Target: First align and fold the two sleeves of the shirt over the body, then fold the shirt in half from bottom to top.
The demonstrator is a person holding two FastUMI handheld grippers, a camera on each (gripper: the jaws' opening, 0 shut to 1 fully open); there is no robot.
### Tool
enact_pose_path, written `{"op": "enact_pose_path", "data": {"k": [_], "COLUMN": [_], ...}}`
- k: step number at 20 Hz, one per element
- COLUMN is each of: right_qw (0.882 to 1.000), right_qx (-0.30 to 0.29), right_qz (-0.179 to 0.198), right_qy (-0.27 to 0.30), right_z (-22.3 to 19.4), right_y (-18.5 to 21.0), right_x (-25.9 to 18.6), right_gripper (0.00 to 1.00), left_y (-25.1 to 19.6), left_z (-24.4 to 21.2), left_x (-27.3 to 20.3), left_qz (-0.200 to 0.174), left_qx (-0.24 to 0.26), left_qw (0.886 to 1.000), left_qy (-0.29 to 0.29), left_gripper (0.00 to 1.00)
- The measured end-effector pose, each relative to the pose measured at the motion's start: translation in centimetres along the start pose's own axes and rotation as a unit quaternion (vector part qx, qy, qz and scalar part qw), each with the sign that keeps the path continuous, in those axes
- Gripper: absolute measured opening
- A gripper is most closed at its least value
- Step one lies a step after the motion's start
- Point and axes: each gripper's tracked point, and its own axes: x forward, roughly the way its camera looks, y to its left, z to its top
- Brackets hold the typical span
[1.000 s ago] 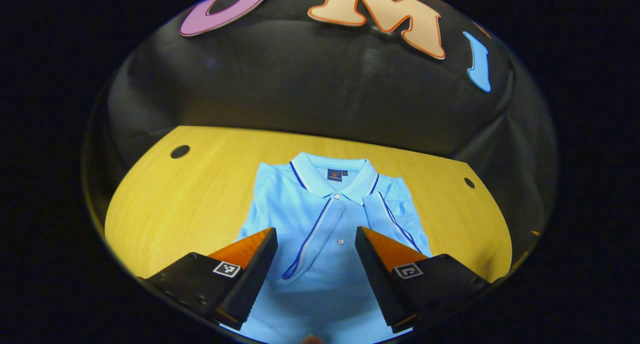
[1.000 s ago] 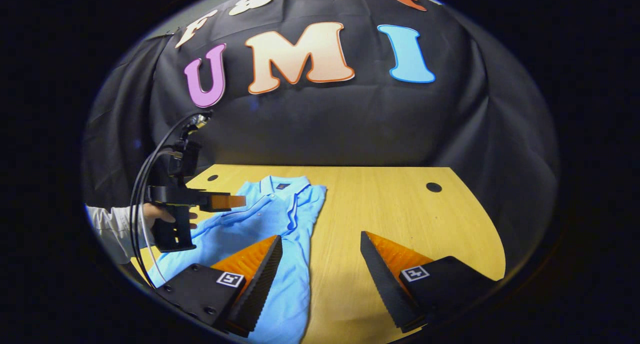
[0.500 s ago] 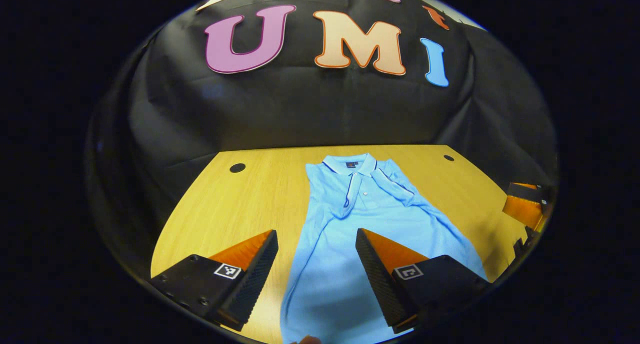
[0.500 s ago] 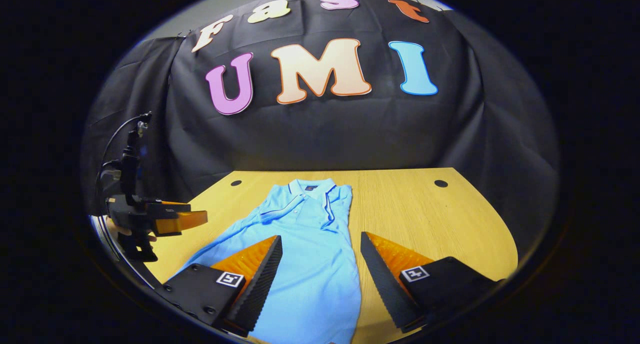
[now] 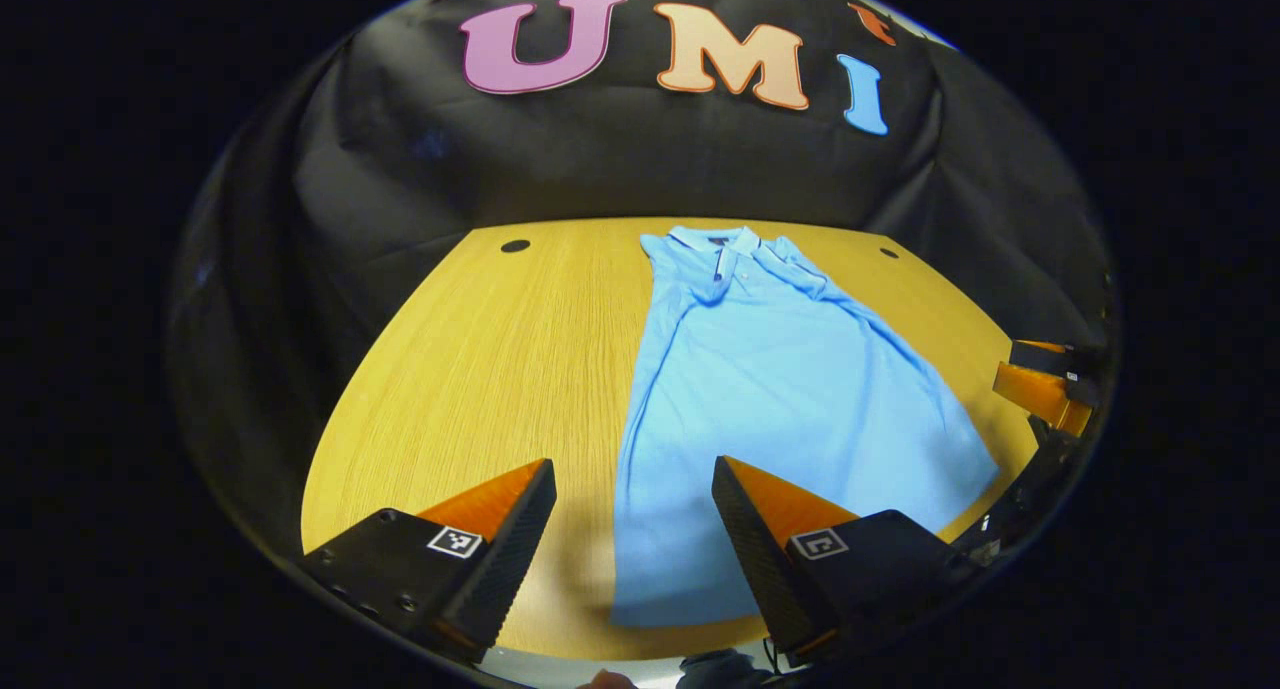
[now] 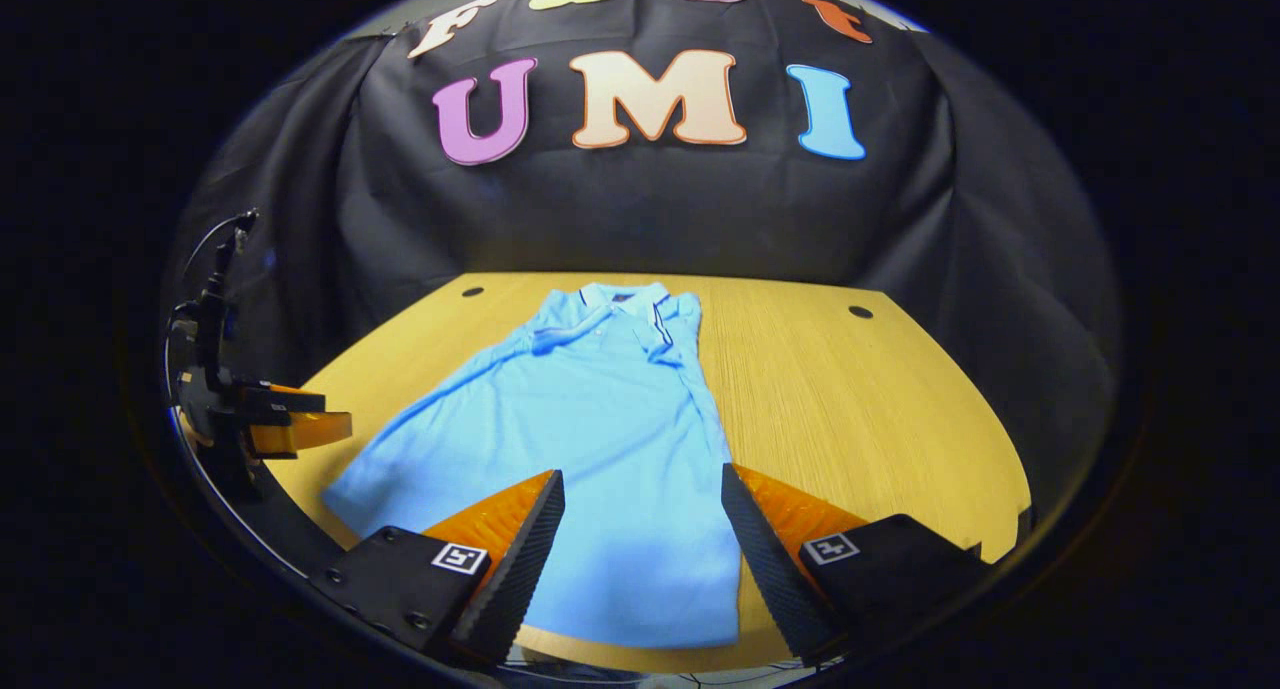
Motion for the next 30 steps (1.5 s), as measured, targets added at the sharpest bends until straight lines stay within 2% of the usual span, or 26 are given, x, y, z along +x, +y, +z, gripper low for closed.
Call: {"op": "enact_pose_path", "data": {"k": [1, 5, 6, 8, 9, 10, 11, 12, 13, 15, 16, 18, 20, 21, 22, 23, 24, 25, 26, 27, 30], "right_qw": [1.000, 0.998, 0.997, 0.996, 0.995, 0.995, 0.995, 0.994, 0.994, 0.993, 0.993, 0.993, 0.993, 0.993, 0.993, 0.992, 0.993, 0.993, 0.992, 0.992, 0.992], "right_qx": [0.003, 0.010, 0.010, 0.002, -0.001, -0.002, -0.001, -0.001, -0.004, -0.007, -0.002, 0.011, 0.005, -0.001, -0.006, -0.010, -0.010, -0.010, -0.007, 0.000, 0.022], "right_qz": [-0.005, -0.026, -0.028, -0.034, -0.036, -0.036, -0.035, -0.033, -0.032, -0.029, -0.029, -0.025, -0.012, 0.000, 0.009, 0.017, 0.019, 0.021, 0.026, 0.030, 0.042], "right_qy": [0.009, 0.054, 0.067, 0.085, 0.090, 0.093, 0.097, 0.101, 0.106, 0.114, 0.112, 0.116, 0.119, 0.122, 0.120, 0.123, 0.118, 0.119, 0.122, 0.125, 0.115], "right_z": [-1.1, -5.6, -6.9, -8.6, -9.0, -9.6, -9.9, -10.3, -10.7, -11.4, -11.4, -11.5, -11.6, -11.8, -11.6, -11.7, -11.5, -11.5, -11.5, -11.4, -10.0], "right_y": [-0.4, -1.9, -2.0, -2.3, -2.3, -2.2, -2.1, -1.9, -1.8, -1.7, -1.7, -1.5, -1.0, -0.3, 0.3, 0.7, 1.0, 1.1, 1.4, 1.5, 1.7], "right_x": [-0.3, -0.9, -1.0, -1.2, -1.2, -1.0, -0.8, -0.6, -0.5, -0.6, -0.4, -0.3, -0.1, -0.1, 0.0, 0.0, 0.1, 0.1, 0.3, 0.4, 0.2], "right_gripper": [0.98, 0.98, 0.94, 0.94, 0.98, 0.99, 0.94, 0.98, 0.94, 0.94, 0.99, 0.99, 0.93, 0.89, 0.67, 0.46, 0.25, 0.14, 0.07, 0.07, 0.06], "left_y": [-0.2, -0.7, -1.0, -1.7, -2.0, -2.1, -2.3, -2.4, -2.3, -2.5, -2.6, -2.7, -3.3, -3.8, -4.0, -4.5, -5.0, -5.1, -5.0, -4.9, -5.1], "left_z": [-0.9, -3.6, -4.0, -4.4, -4.7, -5.3, -5.9, -6.6, -7.1, -7.0, -6.9, -7.0, -7.0, -6.9, -6.9, -6.7, -6.6, -6.3, -6.4, -6.3, -5.5], "left_x": [-0.2, -0.5, -0.4, -0.1, 0.0, 0.3, 0.6, 0.6, 0.6, 0.7, 0.6, 0.4, 0.6, 0.7, 0.8, 1.1, 1.3, 1.4, 1.4, 1.4, 1.4], "left_qz": [-0.003, -0.009, -0.013, -0.028, -0.033, -0.035, -0.038, -0.040, -0.034, -0.039, -0.043, -0.050, -0.058, -0.062, -0.064, -0.071, -0.076, -0.074, -0.070, -0.065, -0.051], "left_qx": [-0.003, -0.006, -0.003, 0.003, 0.007, 0.012, 0.013, 0.013, 0.015, 0.039, 0.047, 0.050, 0.052, 0.053, 0.054, 0.054, 0.053, 0.050, 0.048, 0.045, 0.022], "left_qw": [1.000, 1.000, 1.000, 0.999, 0.999, 0.999, 0.998, 0.998, 0.998, 0.997, 0.997, 0.996, 0.996, 0.996, 0.996, 0.996, 0.995, 0.996, 0.996, 0.996, 0.998], "left_qy": [0.005, 0.022, 0.023, 0.022, 0.027, 0.033, 0.040, 0.050, 0.058, 0.054, 0.049, 0.046, 0.037, 0.031, 0.029, 0.025, 0.023, 0.021, 0.026, 0.034, 0.038], "left_gripper": [0.96, 0.96, 0.96, 0.96, 0.97, 0.97, 0.97, 0.97, 0.96, 0.97, 0.97, 0.99, 0.96, 0.83, 0.76, 0.58, 0.46, 0.17, 0.07, 0.00, 0.00]}}
